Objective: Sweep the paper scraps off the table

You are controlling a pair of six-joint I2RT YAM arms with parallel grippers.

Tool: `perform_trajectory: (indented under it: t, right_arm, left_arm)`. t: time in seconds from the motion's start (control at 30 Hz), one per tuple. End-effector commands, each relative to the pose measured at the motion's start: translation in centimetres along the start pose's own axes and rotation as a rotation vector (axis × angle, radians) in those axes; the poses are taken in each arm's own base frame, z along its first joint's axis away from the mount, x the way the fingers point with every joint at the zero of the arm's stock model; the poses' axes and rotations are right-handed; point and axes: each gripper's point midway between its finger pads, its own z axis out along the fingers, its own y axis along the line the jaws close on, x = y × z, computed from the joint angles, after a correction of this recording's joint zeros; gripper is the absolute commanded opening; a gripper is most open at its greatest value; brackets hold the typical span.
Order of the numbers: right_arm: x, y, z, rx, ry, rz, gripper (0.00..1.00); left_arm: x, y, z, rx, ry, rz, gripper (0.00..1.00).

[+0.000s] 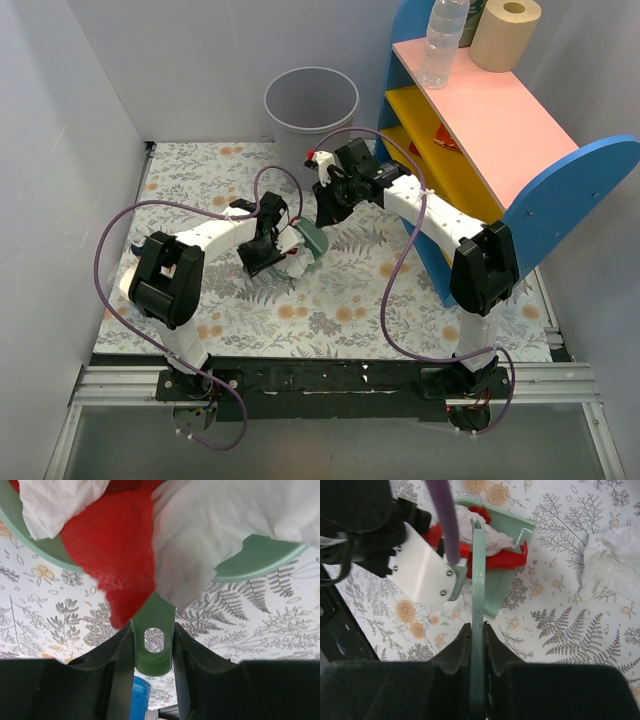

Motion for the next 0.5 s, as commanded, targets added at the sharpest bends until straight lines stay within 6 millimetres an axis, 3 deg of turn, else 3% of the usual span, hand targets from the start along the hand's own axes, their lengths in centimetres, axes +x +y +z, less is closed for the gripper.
perform_trajectory:
  t: [0.0,0.13,0.2,0.4,0.47]
  right_arm:
    - [-2.8,0.8,-2.7,-0.058,-0.085,0.012,0.01]
    - [-3.9,0.1,-5.0,-0.004,-0.118,-0.038,0.01]
    - [-4.6,-1.4,-6.0,0.097,-0.137,-0.098,0.01]
    - [-5.9,-6.6,-6.4,0.341,-0.144,-0.204,0.01]
    - [-7.3,-7.5,-6.3,0.377,-0.165,-0.213,0.01]
  left_arm:
    - [-2.3,1.5,-0.5,-0.052,-0.070,-0.005,0.00]
    - [-2.2,1.1,-0.6,-0.044,-0.085,-0.017,0.00]
    - [-2.1,0.8,-0.9,-0.039,-0.097,-0.026,0.00]
    - [-1.7,-0.3,-1.8,0.010,-0.088,-0.073,0.00]
    - [-1.5,-0.4,-2.0,0.015,-0.078,-0.084,0.00]
